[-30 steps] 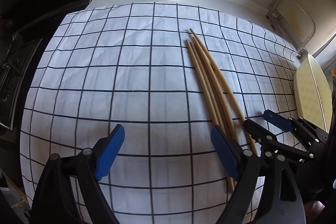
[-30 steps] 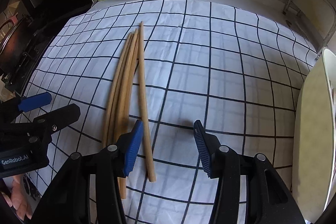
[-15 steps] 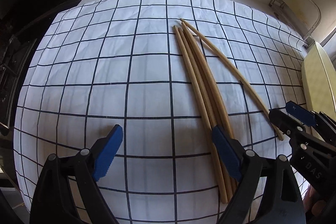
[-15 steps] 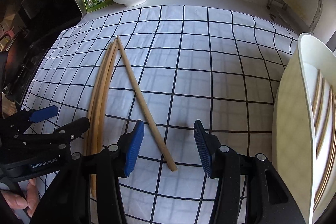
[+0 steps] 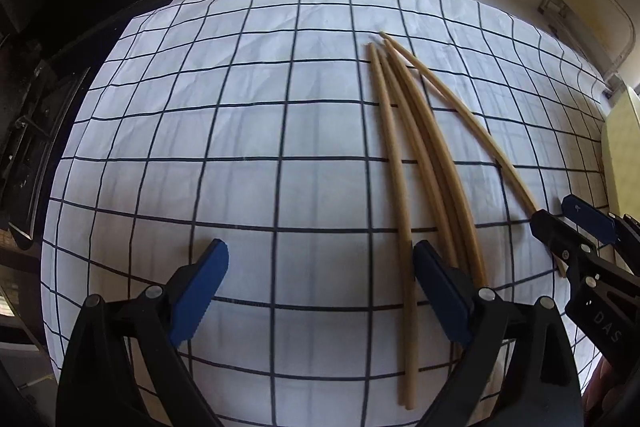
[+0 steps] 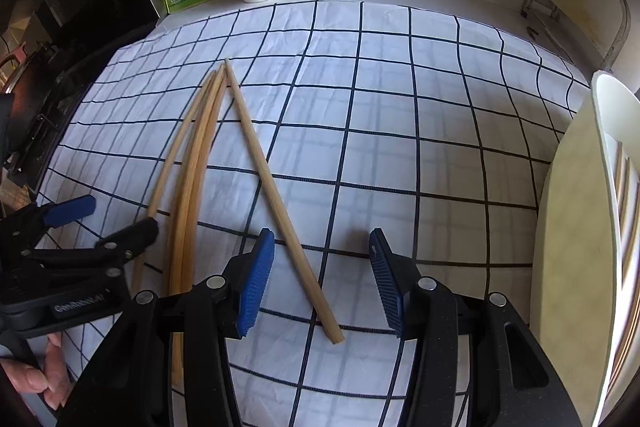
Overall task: Organize utensils
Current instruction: 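Close the right tool on a chopstick while the left tool grasps another, then carry the held chopsticks with both tools over the white basin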
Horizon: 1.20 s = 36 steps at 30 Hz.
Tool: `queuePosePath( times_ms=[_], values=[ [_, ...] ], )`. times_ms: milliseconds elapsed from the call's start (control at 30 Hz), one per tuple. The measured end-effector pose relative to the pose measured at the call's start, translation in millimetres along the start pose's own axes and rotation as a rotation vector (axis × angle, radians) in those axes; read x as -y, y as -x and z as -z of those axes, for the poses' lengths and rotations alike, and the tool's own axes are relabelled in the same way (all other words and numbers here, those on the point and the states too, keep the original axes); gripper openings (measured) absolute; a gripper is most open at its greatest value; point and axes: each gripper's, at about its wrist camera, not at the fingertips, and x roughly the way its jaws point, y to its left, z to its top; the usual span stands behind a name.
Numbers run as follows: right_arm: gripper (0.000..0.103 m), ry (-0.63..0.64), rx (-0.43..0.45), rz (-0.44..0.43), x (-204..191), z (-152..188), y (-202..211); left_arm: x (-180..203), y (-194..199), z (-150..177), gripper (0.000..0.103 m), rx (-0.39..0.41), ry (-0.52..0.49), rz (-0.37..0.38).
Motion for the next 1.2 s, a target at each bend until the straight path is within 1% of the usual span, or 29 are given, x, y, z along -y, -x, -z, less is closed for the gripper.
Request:
queuePosePath(
  times_ms=[100, 200, 233, 300, 333, 367, 433, 467, 500, 567, 667, 800, 967, 1067, 1200],
  values=[
    [0.048, 0.023, -0.001, 0.003, -4.0, -6.6, -5.0, -6.1, -3.6, -7.3, 0.092, -0.001, 0.006, -0.001],
    [0.048, 0.053, 0.004, 0.016, -9.6, -13.6, -10.0, -6.9, -6.5, -14.9, 0.09, 0.001, 0.01, 0.009],
    [0.048, 0.067, 0.007, 0.023, -12.3, -15.7, -11.8, -6.4, -7.1, -17.5, 0.087, 0.002, 0.012, 0.014],
    [0.048, 0.101, 0.018, 0.037, -18.3, -18.3, -15.7, -4.1, -6.8, -22.3, 0.079, 0.012, 0.006, 0.017],
    [0.047, 0.12, 0.028, 0.041, -21.6, -18.4, -16.5, -2.4, -6.0, -24.4, 0.071, 0.014, -0.001, 0.02],
    [0.042, 0.132, 0.036, 0.036, -23.9, -18.5, -17.3, -1.1, -5.3, -26.4, 0.067, 0.019, -0.009, 0.024],
    [0.033, 0.157, 0.051, 0.03, -29.1, -16.7, -16.7, 1.1, -3.5, -27.8, 0.051, 0.023, -0.02, 0.034],
    [0.024, 0.168, 0.053, 0.021, -32.0, -15.6, -16.4, 1.5, -2.4, -28.2, 0.04, 0.026, -0.023, 0.041],
    [0.016, 0.177, 0.053, 0.019, -35.8, -14.8, -16.0, 1.5, -1.4, -28.3, 0.033, 0.029, -0.024, 0.052],
    [0.008, 0.192, 0.044, 0.013, -42.6, -14.3, -15.9, 0.9, -0.7, -28.4, 0.008, 0.026, -0.02, 0.084],
    [0.007, 0.183, 0.039, 0.003, -47.0, -13.3, -14.9, 0.7, 0.4, -27.2, 0.007, 0.015, -0.027, 0.102],
    [0.006, 0.094, 0.019, -0.036, -40.9, -9.3, -8.9, -1.2, 7.6, -19.1, 0.007, 0.003, -0.045, 0.117],
    [0.007, -0.016, 0.01, -0.077, -33.6, 2.1, 11.0, -2.8, 23.3, -14.6, 0.007, 0.001, -0.084, 0.138],
    [0.006, -0.044, 0.033, -0.089, -33.1, 5.9, 31.0, 1.2, 40.5, -15.7, 0.007, 0.023, -0.109, 0.151],
    [0.006, -0.077, 0.079, -0.107, -25.9, 6.9, 65.2, 13.9, 69.4, -20.6, 0.007, 0.072, -0.16, 0.172]
  ],
)
